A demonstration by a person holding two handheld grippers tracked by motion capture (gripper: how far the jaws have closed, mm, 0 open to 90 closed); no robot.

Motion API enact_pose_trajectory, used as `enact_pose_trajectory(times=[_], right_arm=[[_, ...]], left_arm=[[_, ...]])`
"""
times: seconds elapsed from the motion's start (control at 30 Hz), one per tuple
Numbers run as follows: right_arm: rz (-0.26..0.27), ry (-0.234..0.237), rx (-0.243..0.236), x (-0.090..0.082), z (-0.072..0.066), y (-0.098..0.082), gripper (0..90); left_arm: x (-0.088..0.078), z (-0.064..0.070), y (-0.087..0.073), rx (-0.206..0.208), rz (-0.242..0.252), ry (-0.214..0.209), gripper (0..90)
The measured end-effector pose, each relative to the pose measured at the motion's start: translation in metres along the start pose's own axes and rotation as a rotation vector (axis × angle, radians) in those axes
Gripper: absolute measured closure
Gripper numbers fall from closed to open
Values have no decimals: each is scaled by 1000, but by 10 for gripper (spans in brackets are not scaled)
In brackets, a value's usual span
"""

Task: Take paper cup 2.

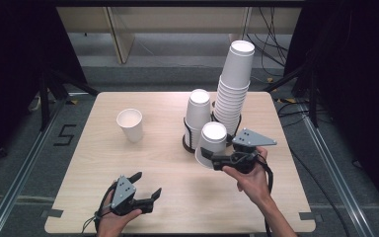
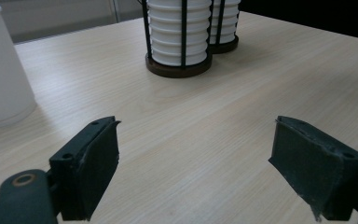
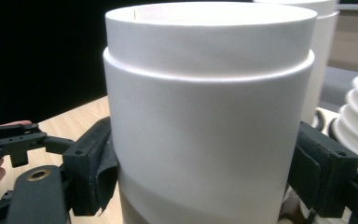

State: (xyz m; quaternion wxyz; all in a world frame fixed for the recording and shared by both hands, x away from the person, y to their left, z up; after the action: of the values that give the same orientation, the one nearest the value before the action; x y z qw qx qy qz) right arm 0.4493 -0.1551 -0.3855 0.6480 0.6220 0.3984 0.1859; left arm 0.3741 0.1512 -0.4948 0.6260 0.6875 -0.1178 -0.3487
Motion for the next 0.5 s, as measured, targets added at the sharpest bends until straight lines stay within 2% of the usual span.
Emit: enact_pose_trajectory(times=[0.1,0.13,0.17,0.2,0.3,0.37,0.4,0.43,0.5], right_arm=[[5,3,-27,5,-2,-3,200],[0,18,-7,6,-4,-5,200],[-13,14,0,7,-5,-6,200],[-8,13,-15,8,-5,-7,200],[-18,29,-12,13,-7,-12,200],[-27,33,-29,15,-8,-14,200],[-32,33,-6,17,-11,-15,200],[-30,42,-28,18,-10,-16,200],[-46,53,-6,20,-14,-19,200]], left_arm=[[2,3,1,0,2,-21,145],[4,4,1,-4,15,-24,145],[3,5,1,-2,5,-24,145],[4,6,1,-3,7,-29,145],[7,7,1,-3,14,-37,145],[7,8,1,-2,3,-35,145],[7,8,1,-3,3,-34,145],[7,8,1,-5,1,-36,144],[8,8,1,-3,2,-36,145]])
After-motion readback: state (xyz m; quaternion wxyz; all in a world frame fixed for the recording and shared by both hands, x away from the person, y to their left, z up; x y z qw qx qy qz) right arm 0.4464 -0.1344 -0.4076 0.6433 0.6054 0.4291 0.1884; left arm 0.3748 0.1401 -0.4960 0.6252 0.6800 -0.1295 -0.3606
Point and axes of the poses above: each handheld gripper's, and its own axes: x roughly forward along the jaws, y roughly out of its top, z roughly to its right, the point moved 2 cm from there along x, roughly forward along the jaws, and after that the axes turned 1 degree about -y, right-handed, at the moved point
